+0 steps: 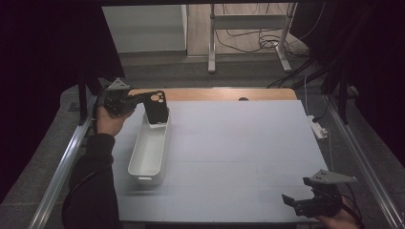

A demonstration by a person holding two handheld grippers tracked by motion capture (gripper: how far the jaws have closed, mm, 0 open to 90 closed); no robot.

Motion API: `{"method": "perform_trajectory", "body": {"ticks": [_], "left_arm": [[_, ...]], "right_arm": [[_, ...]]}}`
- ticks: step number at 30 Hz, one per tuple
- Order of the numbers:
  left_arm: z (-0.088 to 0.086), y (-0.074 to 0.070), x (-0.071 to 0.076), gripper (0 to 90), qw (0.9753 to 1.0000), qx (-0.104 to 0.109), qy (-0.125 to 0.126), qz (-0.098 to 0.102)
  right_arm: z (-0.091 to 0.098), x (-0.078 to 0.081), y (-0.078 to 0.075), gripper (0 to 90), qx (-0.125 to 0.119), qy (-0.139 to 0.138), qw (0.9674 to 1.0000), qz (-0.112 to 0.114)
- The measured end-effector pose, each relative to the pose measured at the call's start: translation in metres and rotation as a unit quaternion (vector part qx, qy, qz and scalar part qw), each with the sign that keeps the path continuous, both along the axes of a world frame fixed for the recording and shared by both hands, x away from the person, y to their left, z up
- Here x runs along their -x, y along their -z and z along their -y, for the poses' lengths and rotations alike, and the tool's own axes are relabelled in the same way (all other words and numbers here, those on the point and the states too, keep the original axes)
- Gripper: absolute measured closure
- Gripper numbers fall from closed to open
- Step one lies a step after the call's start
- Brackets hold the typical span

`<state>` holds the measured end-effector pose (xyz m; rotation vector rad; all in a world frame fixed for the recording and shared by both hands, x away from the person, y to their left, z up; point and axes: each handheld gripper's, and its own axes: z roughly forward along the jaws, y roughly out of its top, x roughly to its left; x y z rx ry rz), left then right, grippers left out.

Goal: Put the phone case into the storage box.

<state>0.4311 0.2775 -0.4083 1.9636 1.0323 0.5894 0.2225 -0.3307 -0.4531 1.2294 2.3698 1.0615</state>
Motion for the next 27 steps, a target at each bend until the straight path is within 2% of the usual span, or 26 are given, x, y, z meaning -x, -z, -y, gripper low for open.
{"method": "perform_trajectory", "body": {"ticks": [10,20,27], "left_arm": [[-0.004,0.009,-0.007,83.3,0.9999,0.002,0.014,0.005],[-0.005,0.022,-0.01,83.1,0.9999,-0.001,0.011,0.012],[-0.006,0.028,-0.012,83.1,0.9999,0.007,0.007,0.014]], "right_arm": [[0.0,0.0,0.0,0.0,0.0,-0.001,1.0,-0.001],[0.0,0.0,0.0,0.0,0.0,-0.001,1.0,-0.003],[0.0,0.0,0.0,0.0,0.0,0.0,1.0,-0.004]]}}
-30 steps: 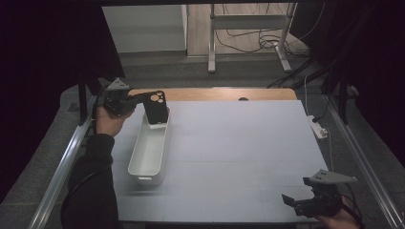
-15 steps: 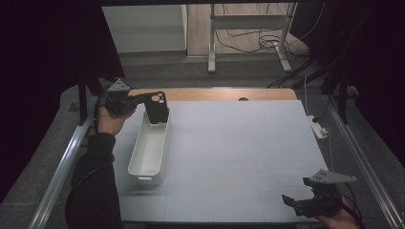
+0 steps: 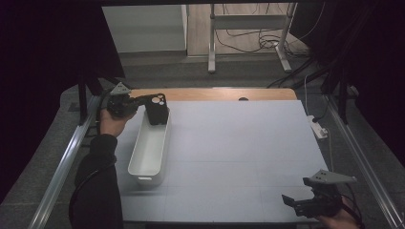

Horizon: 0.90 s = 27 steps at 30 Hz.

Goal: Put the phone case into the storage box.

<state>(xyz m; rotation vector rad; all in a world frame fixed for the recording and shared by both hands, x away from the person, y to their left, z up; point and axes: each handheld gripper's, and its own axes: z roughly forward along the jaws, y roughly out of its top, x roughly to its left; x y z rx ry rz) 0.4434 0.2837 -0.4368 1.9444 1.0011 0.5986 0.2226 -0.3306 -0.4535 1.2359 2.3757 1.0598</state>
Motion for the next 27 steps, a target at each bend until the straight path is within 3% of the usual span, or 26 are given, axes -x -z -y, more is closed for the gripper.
{"method": "perform_trajectory", "body": {"ticks": [27], "left_arm": [[-0.001,0.0057,-0.0059,77.7,0.9995,0.004,-0.03,0.006]], "right_arm": [[0.0002,0.0002,0.0001,0.0,0.0,-0.002,1.0,-0.001]]}}
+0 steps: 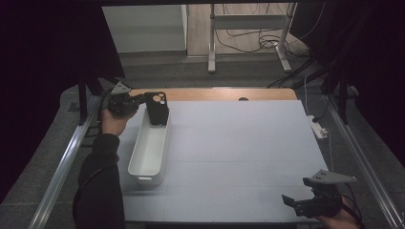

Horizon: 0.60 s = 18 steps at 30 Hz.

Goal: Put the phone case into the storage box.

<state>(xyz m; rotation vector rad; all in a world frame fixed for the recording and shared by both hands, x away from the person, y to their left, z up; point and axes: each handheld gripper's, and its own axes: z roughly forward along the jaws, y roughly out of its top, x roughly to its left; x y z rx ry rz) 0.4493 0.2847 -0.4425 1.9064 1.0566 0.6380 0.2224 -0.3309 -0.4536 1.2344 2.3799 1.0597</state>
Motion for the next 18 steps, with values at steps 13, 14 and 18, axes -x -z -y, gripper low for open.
{"method": "perform_trajectory", "body": {"ticks": [13,14,18], "left_arm": [[-0.0001,-0.001,0.0018,69.3,0.9996,0.019,-0.007,-0.019],[-0.0002,-0.0016,0.0021,67.6,0.9996,0.02,-0.008,-0.019],[-0.0007,-0.0038,0.0034,64.9,0.9995,0.02,-0.013,-0.02]], "right_arm": [[0.0,0.0003,-0.0002,0.0,0.0,0.0,1.0,0.002],[-0.0001,0.0004,-0.0004,0.0,0.0,0.0,1.0,0.001],[-0.0001,0.0005,-0.0004,0.0,0.001,0.0,1.0,0.002]]}}
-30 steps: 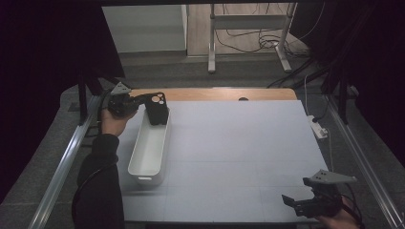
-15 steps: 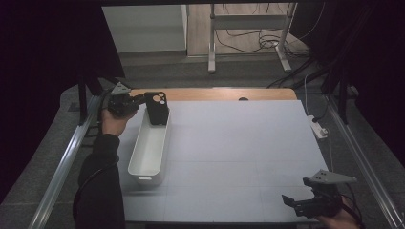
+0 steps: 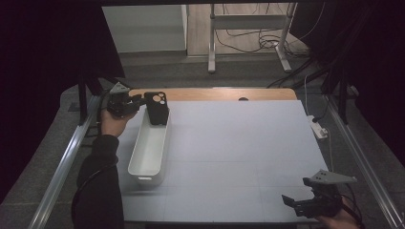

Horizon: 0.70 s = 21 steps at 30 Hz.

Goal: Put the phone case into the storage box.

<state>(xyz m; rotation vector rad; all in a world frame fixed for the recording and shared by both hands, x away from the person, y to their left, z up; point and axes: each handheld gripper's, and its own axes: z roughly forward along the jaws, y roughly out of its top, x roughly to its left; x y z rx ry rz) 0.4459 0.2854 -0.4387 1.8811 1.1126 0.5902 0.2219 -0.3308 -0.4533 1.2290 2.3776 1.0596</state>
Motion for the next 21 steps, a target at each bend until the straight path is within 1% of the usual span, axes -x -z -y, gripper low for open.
{"method": "perform_trajectory", "body": {"ticks": [6,10,12,15,18,19,20,21], "left_arm": [[-0.0008,-0.001,0.0019,59.2,1.0,-0.001,-0.009,0.001],[-0.0017,-0.0007,0.0034,53.4,0.9999,0.003,-0.014,0.0],[-0.0018,-0.0006,0.0044,52.1,0.9999,0.005,-0.015,-0.002],[-0.0015,-0.0005,0.0062,47.9,0.9998,0.008,-0.016,-0.006],[-0.0001,-0.0007,0.0082,42.7,0.9998,0.006,-0.017,-0.009],[0.0005,-0.0006,0.0094,42.6,0.9998,0.01,-0.016,-0.011],[0.0005,-0.0006,0.0094,40.1,0.9998,0.01,-0.016,-0.011],[0.001,-0.0004,0.0102,40.1,0.9997,0.012,-0.017,-0.014]], "right_arm": [[-0.0002,0.0,0.0001,0.0,0.0,-0.001,1.0,0.001],[-0.0001,0.0001,0.0,0.0,0.001,-0.002,1.0,0.002],[-0.0002,0.0,0.0002,0.0,0.001,-0.002,1.0,0.002],[-0.0002,0.0,0.0002,0.0,0.0,-0.001,1.0,0.002],[-0.0002,-0.0001,0.0001,0.0,0.0,-0.001,1.0,0.002],[-0.0003,-0.0001,0.0001,0.0,0.0,-0.001,1.0,0.001],[-0.0003,-0.0001,0.0001,0.0,0.0,-0.001,1.0,0.001],[-0.0003,-0.0001,0.0001,0.0,0.0,-0.001,1.0,0.001]]}}
